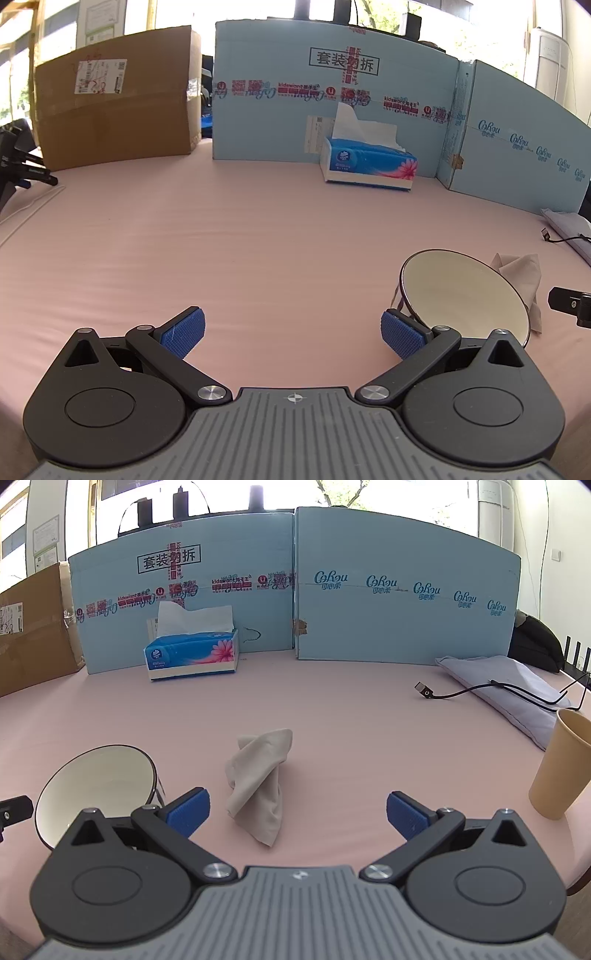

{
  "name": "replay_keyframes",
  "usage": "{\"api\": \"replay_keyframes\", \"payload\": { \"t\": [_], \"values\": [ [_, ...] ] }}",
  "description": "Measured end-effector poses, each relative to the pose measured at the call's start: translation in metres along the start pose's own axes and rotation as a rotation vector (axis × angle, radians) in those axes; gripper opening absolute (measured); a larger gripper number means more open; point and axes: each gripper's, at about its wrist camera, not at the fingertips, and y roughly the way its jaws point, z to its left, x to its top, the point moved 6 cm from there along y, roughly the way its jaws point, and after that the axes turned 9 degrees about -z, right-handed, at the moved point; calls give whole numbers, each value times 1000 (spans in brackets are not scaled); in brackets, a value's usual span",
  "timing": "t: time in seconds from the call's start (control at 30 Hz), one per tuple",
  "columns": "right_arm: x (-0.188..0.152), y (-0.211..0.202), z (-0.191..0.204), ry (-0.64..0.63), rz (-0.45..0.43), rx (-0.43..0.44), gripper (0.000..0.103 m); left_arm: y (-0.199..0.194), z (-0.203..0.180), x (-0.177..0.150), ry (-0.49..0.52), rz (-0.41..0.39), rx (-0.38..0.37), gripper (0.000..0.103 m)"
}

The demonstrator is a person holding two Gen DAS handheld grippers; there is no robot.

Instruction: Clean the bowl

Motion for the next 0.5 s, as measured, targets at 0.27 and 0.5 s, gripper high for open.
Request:
{"api": "replay_keyframes", "payload": {
  "t": [0.27,0.5],
  "values": [
    [2,1,1,0,3,-1,103,0,-1,0,5,1,4,103],
    [2,0,1,0,-2,3,103,1,-1,3,7,0,4,103]
  ]
}}
